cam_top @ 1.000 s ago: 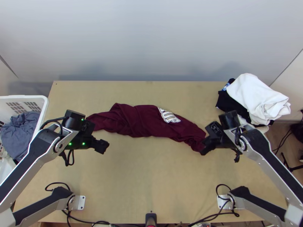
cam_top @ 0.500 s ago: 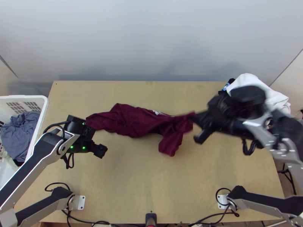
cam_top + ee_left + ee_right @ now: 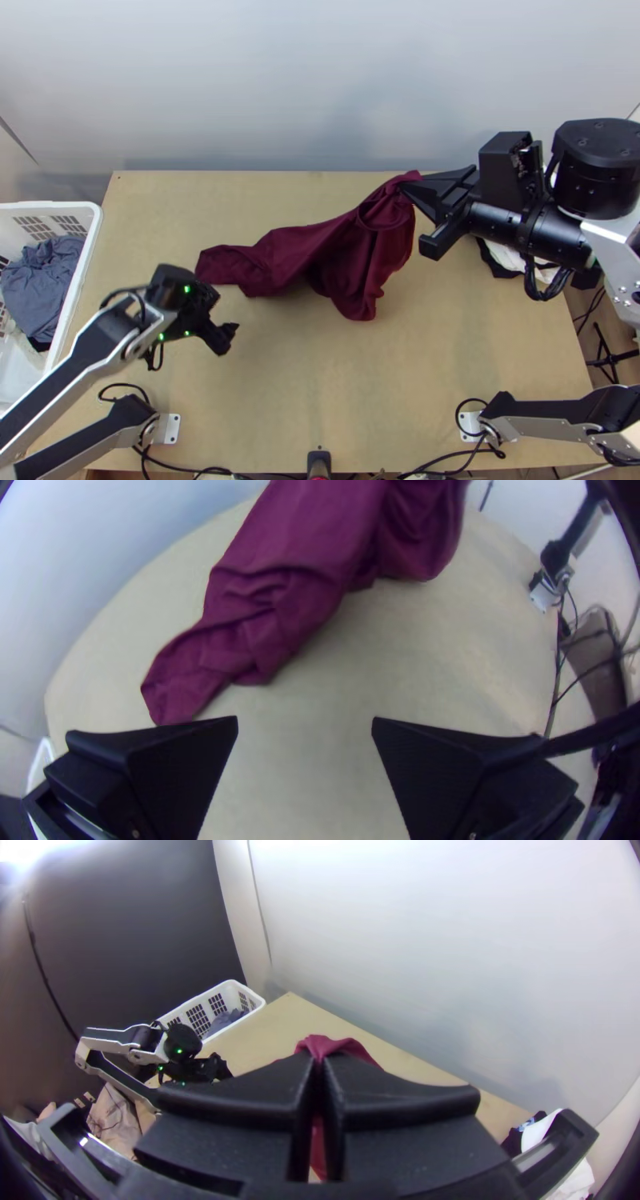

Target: Fold the t-shirt

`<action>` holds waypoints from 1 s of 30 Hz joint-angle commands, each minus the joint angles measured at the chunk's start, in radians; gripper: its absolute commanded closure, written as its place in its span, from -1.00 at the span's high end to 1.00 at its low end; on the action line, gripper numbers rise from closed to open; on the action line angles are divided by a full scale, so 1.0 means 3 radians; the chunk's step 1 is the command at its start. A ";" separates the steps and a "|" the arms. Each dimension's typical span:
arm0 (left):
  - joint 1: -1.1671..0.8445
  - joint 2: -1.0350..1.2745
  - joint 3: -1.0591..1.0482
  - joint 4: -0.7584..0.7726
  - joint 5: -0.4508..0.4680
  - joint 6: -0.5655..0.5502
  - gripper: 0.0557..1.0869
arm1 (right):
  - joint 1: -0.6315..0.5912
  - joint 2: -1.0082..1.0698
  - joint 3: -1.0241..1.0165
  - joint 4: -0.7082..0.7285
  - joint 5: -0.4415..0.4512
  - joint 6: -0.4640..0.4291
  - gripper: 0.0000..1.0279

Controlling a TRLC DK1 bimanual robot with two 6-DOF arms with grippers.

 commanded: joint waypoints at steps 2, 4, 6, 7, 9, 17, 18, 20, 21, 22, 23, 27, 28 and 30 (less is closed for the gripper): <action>-0.1271 -0.0527 -0.0610 0.0918 -0.0966 0.0665 0.90 | 0.0019 0.0088 0.0086 -0.0027 -0.0004 0.0096 -0.94; -0.1542 -0.0527 -0.0871 0.1388 -0.1293 0.1013 0.90 | 0.0019 0.0104 0.0086 -0.0027 -0.0004 0.0111 -0.94; -0.1649 -0.0517 -0.1055 0.1772 -0.1360 0.1238 0.90 | 0.0019 0.0124 0.0081 -0.0027 -0.0004 0.0137 -0.94; -0.1649 -0.0486 -0.1142 0.2002 -0.1360 0.1345 0.90 | 0.0019 0.0129 0.0081 -0.0027 -0.0004 0.0142 -0.94; -0.1624 -0.0379 -0.1285 0.2421 -0.1360 0.1570 0.90 | 0.0019 0.0134 0.0065 -0.0027 -0.0004 0.0152 -0.94; -0.1133 0.0807 -0.1484 0.3878 -0.1303 0.2051 0.90 | -0.0002 0.0145 0.0070 -0.0068 -0.0004 0.0183 -0.94; -0.1102 0.0935 -0.1454 0.3986 -0.1293 0.2025 0.90 | -0.0012 0.0145 0.0070 -0.0078 -0.0004 0.0188 -0.94; -0.1046 0.1211 -0.1331 0.4144 -0.1288 0.1959 0.90 | -0.0048 0.0145 0.0070 -0.0104 0.0001 0.0193 -0.94; -0.1020 0.1349 -0.1254 0.4201 -0.1288 0.1928 0.90 | -0.0063 0.0145 0.0070 -0.0104 -0.0004 0.0193 -0.94; -0.1010 0.1467 -0.1183 0.4262 -0.1288 0.1913 0.90 | -0.0089 0.0145 0.0070 -0.0104 -0.0004 0.0193 -0.94; -0.1005 0.1569 -0.1132 0.4323 -0.1288 0.1913 0.90 | -0.0104 0.0145 0.0070 -0.0104 0.0001 0.0193 -0.94; -0.0979 0.2004 -0.0968 0.4543 -0.1293 0.1913 0.90 | -0.0155 0.0145 0.0076 -0.0104 0.0001 0.0193 -0.94; -0.0949 0.2111 -0.0927 0.4589 -0.1298 0.1913 0.90 | -0.0165 0.0150 0.0081 -0.0104 0.0001 0.0188 -0.94; -0.0882 0.2254 -0.0815 0.4599 -0.1339 0.1908 0.89 | -0.0186 0.0155 0.0086 -0.0099 0.0001 0.0188 -0.94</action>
